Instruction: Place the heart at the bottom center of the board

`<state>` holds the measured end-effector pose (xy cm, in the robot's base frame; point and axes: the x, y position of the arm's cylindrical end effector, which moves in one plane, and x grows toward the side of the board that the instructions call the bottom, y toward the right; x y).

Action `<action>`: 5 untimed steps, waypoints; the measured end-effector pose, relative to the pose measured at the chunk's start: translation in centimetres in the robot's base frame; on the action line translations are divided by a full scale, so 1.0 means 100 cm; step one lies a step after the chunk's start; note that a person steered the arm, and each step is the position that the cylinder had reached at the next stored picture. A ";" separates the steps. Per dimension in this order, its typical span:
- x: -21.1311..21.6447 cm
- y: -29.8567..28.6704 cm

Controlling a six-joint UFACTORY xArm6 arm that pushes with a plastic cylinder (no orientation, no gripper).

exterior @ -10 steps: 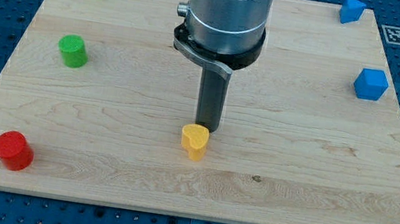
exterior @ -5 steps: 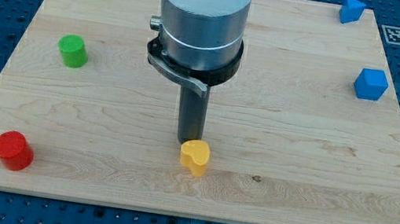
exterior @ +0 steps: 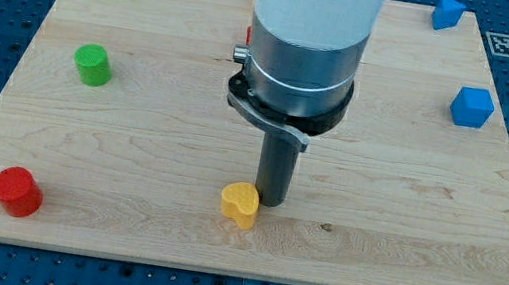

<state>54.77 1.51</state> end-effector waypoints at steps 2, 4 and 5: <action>-0.011 -0.008; -0.010 -0.024; 0.002 -0.024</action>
